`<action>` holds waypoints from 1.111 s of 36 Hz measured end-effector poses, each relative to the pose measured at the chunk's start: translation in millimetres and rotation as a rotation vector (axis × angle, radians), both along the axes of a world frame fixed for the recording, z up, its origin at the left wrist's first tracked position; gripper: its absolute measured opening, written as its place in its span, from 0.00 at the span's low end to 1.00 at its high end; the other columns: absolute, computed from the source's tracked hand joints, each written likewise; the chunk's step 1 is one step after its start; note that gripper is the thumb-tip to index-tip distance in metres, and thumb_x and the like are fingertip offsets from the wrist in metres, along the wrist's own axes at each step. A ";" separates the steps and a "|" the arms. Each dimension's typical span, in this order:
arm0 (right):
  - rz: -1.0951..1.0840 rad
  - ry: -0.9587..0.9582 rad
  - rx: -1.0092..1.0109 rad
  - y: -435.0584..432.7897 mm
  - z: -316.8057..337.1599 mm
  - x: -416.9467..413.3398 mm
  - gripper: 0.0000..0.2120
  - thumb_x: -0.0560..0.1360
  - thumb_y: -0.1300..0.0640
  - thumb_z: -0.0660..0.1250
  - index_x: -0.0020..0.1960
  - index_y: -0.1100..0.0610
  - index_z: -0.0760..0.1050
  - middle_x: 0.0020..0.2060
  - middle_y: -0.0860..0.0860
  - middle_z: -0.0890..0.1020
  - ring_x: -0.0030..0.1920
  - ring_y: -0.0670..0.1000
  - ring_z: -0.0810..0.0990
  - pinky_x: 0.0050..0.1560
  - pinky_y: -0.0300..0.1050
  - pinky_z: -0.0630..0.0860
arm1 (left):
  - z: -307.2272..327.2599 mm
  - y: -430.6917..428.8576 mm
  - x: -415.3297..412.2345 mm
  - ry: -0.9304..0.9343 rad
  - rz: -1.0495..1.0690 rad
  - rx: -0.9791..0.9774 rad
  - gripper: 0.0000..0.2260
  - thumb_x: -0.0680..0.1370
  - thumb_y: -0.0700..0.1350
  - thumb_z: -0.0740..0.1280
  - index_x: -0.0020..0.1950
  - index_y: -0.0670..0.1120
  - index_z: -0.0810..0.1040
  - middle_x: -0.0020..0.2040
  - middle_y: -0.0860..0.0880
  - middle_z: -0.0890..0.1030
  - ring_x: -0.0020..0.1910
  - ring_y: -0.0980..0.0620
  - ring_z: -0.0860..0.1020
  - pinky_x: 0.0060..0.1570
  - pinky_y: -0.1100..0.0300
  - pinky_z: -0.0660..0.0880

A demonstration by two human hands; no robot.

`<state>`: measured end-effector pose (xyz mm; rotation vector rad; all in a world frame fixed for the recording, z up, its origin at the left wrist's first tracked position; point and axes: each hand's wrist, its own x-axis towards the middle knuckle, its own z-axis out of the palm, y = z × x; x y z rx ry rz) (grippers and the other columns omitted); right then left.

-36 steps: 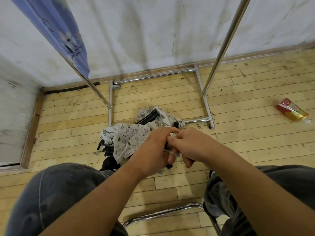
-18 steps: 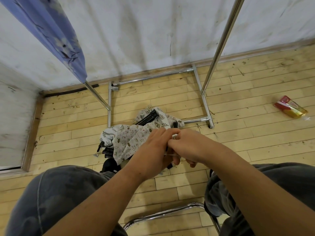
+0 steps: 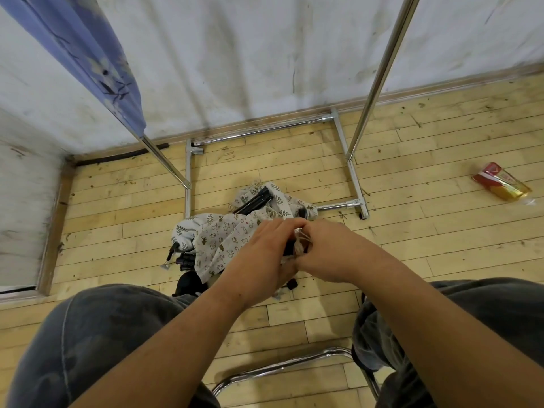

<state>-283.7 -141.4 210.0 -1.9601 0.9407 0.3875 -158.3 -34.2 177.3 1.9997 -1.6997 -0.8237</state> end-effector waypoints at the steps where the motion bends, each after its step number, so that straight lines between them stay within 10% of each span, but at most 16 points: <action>1: -0.012 -0.005 -0.013 0.2 -0.2 -0.3 0.11 0.76 0.56 0.72 0.58 0.53 0.79 0.45 0.49 0.82 0.43 0.48 0.81 0.41 0.40 0.78 | -0.1 -0.4 0.1 -0.001 0.004 -0.002 0.28 0.79 0.49 0.73 0.76 0.57 0.66 0.64 0.58 0.73 0.62 0.59 0.68 0.61 0.65 0.68; 20: -0.068 0.015 -0.073 5.5 -1.2 4.7 0.03 0.79 0.58 0.66 0.50 0.57 0.77 0.36 0.51 0.80 0.33 0.48 0.77 0.35 0.41 0.77 | 0.2 0.2 1.6 0.014 0.052 -0.017 0.25 0.79 0.45 0.72 0.73 0.56 0.69 0.62 0.58 0.74 0.60 0.58 0.70 0.61 0.60 0.72; 26: -0.002 0.065 -0.024 7.6 8.5 5.9 0.15 0.80 0.51 0.64 0.36 0.55 0.73 0.29 0.49 0.76 0.31 0.46 0.73 0.35 0.41 0.73 | 0.7 1.2 0.6 0.026 -0.001 -0.002 0.29 0.77 0.45 0.74 0.74 0.57 0.68 0.63 0.57 0.74 0.61 0.58 0.69 0.59 0.58 0.74; 40: -0.105 -0.129 0.103 4.2 7.3 6.2 0.15 0.79 0.53 0.68 0.39 0.62 0.79 0.29 0.51 0.76 0.27 0.46 0.70 0.31 0.42 0.71 | -3.6 -1.6 5.9 0.110 0.109 -0.019 0.26 0.78 0.42 0.72 0.74 0.55 0.70 0.68 0.57 0.74 0.68 0.56 0.70 0.67 0.51 0.72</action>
